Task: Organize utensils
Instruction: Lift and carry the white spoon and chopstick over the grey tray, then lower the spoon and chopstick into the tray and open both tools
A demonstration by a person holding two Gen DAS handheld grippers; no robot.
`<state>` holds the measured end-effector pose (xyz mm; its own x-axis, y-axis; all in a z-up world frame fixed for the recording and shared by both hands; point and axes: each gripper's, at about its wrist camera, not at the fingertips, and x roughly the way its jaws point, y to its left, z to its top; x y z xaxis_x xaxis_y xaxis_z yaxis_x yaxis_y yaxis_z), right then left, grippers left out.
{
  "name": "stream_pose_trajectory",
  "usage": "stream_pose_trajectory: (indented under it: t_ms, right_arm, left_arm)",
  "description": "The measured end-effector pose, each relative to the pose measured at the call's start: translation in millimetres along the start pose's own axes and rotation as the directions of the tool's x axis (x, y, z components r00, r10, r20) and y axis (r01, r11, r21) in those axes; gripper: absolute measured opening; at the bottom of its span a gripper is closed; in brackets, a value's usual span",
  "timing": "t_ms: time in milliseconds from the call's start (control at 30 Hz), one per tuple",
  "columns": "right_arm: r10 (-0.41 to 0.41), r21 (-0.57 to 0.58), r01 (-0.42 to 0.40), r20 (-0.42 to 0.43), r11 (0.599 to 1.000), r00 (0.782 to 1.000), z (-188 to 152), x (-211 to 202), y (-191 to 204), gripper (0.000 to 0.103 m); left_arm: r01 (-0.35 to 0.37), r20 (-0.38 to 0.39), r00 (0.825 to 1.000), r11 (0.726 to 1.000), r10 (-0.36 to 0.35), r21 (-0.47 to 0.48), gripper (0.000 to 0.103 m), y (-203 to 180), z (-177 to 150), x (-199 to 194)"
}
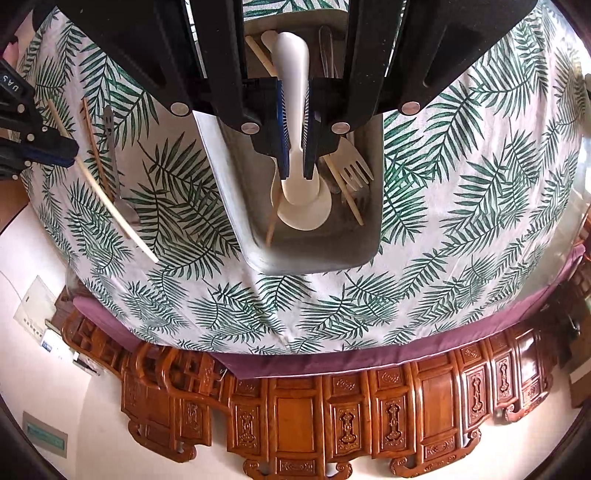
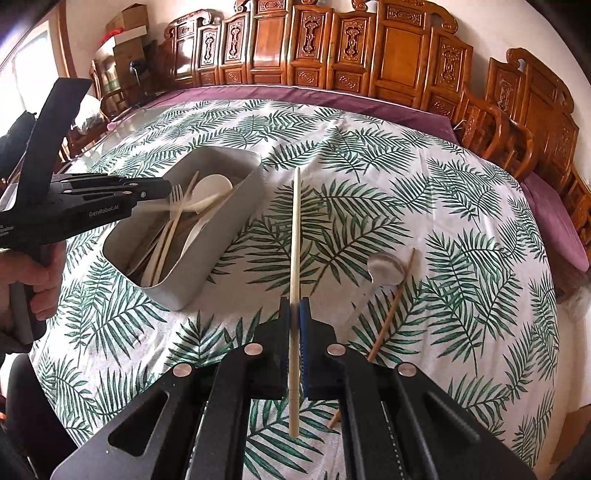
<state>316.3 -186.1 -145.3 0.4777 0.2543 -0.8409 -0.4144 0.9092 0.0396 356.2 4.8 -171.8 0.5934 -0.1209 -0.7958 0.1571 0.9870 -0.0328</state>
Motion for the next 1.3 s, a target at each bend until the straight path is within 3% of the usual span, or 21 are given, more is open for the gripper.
stream_pose_trajectory:
  t_ms: [767, 1300]
  right_arm:
    - [0.064, -0.063, -0.063, 0.006, 0.996, 0.998, 36, 16, 68, 0.006]
    - [0.084, -0.035, -0.086, -0.047, 0.996, 0.995, 70, 55, 108, 0.006]
  left_arm:
    - [-0.018, 0.091, 0.996, 1.0, 0.018, 0.004, 0.007, 59, -27, -63]
    - [-0.035, 0.098, 0.995, 0.999, 0.037, -0.021, 0.009, 100, -56, -74]
